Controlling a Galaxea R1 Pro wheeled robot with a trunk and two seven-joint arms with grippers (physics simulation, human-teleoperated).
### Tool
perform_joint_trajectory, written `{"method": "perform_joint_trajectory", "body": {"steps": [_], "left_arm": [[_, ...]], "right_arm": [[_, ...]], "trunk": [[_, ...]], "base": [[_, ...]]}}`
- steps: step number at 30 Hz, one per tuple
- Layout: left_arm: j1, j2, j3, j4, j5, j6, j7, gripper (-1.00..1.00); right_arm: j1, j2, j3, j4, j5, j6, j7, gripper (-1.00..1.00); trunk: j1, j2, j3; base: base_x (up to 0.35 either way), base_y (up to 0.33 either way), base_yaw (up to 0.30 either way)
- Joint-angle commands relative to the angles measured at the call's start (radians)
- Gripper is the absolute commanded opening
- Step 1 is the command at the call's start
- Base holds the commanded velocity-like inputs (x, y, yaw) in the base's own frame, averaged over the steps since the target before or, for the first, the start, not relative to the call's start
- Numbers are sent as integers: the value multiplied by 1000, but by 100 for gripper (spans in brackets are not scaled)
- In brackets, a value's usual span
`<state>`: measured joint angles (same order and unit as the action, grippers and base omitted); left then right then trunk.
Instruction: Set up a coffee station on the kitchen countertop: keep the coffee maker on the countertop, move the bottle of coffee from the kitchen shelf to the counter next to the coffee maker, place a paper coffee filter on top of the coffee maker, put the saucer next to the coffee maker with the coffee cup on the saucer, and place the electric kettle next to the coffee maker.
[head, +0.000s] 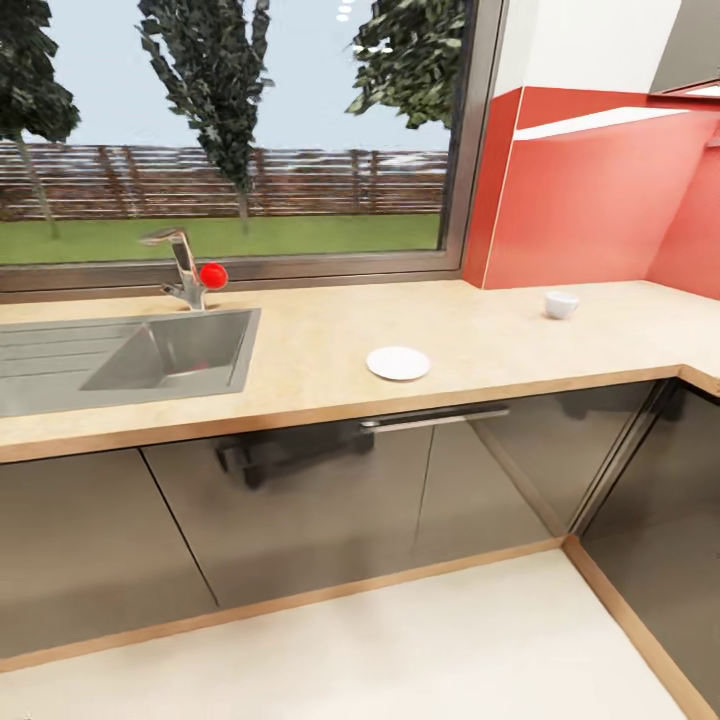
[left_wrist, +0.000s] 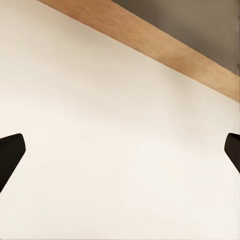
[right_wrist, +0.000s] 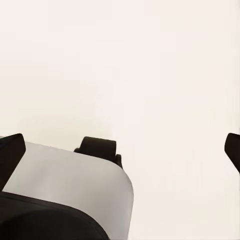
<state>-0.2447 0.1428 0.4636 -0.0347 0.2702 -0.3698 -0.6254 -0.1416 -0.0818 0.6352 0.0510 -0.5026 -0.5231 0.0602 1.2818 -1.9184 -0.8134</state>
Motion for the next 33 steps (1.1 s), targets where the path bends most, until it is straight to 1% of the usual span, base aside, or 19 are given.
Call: {"method": "perform_joint_trajectory", "body": {"steps": [1,4,8,22,33], "left_arm": [[-1,-1,-5,2,11,-2,-5,100],[-1,-4,-5,1,11,-3,-5,100],[-1,-5,-5,1,11,-3,-5,100],[-1,-5,-5,1,11,-3,-5,100],[-1,-6,-6,1,11,-4,-5,100]], "right_arm": [[-1,1,7,3,-10,-5,7,100],[-1,0,7,3,-9,-5,6,100],[-1,0,9,3,-8,-5,5,100],[-1,-1,9,3,-8,-6,2,100],[-1,-8,8,3,-9,-5,2,100]], "trunk": [[0,0,-1],[0,0,-1],[0,0,-1],[0,0,-1],[0,0,-1]], "base": [[0,-259,25],[0,-261,11],[0,-95,51],[0,-21,215],[0,-257,46]]}}
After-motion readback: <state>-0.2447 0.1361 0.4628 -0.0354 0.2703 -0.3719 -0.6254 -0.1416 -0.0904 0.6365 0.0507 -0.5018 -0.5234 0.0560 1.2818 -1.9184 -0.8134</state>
